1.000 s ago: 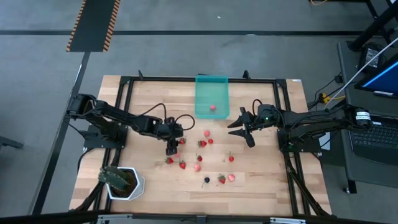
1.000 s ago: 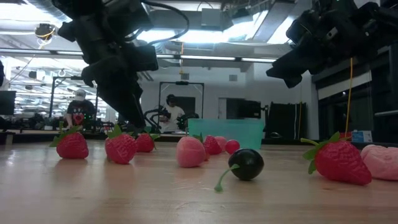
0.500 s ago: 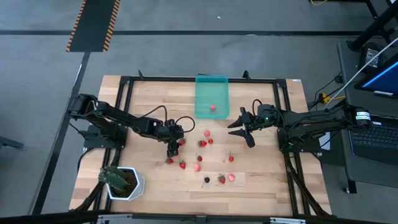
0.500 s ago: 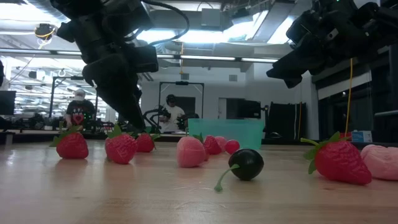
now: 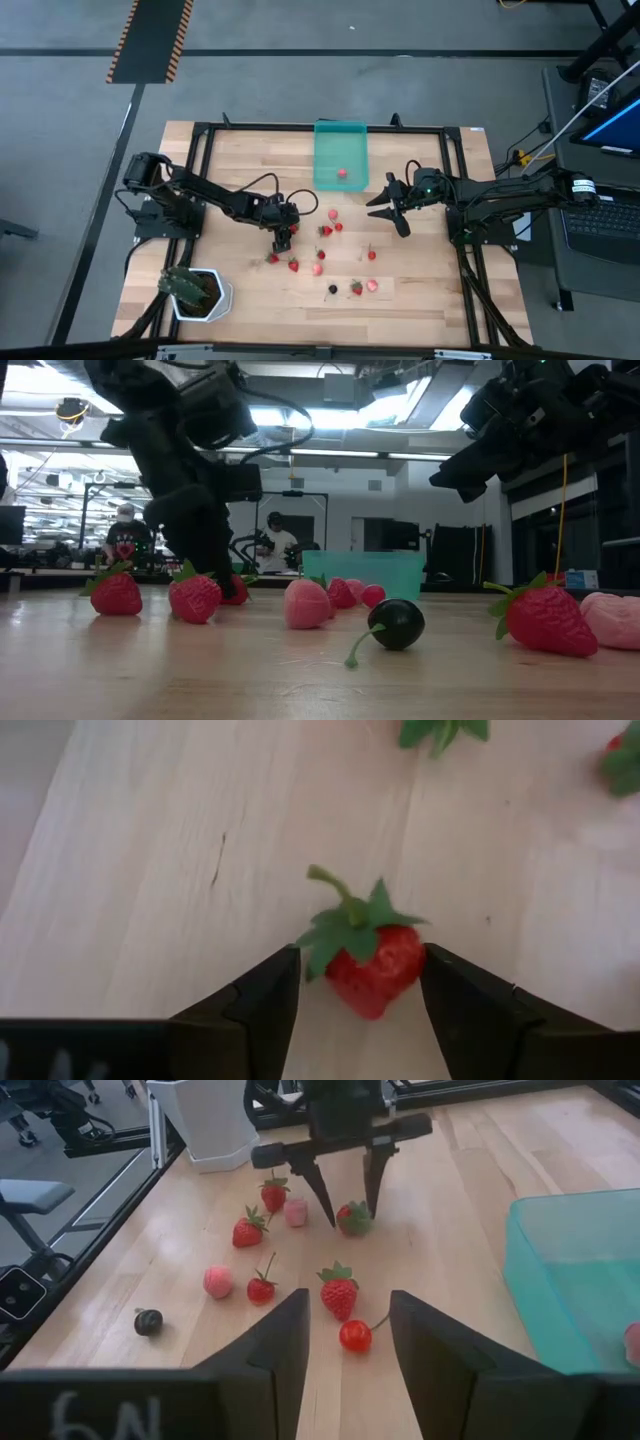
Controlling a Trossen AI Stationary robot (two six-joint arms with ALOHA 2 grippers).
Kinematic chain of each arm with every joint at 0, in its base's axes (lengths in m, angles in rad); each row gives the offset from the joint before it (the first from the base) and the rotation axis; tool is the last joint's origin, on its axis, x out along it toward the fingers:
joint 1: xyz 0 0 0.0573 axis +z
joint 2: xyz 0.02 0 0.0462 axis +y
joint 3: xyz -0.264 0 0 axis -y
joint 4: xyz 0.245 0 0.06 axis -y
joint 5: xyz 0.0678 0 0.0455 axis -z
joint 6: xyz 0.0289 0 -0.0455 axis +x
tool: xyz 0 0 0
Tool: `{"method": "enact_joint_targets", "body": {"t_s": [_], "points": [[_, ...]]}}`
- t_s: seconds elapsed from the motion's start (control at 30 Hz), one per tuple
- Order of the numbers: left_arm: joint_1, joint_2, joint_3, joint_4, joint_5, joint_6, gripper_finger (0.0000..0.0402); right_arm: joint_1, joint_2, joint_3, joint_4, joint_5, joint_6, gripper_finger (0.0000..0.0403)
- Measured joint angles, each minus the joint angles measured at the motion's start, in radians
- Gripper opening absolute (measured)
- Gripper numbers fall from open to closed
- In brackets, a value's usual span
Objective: Pick and placing Produce into tupperware
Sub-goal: Put the red strawberry into the blue bin
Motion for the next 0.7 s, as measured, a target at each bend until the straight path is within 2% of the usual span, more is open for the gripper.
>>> {"method": "enact_joint_targets", "body": {"t_s": [0.4, 0.7], "points": [[0.016, 0.035, 0.002, 0.028, 0.035, 0.006, 0.0193, 0.0, 0.0, 0.0, -0.006, 0.0, 0.0, 0.0143], [0.016, 0.035, 0.001, 0.029, 0.016, 0.058, 0.0134, 0.0, 0.0, 0.0, -0.028, 0.0, 0.0, 0.0143]]}}
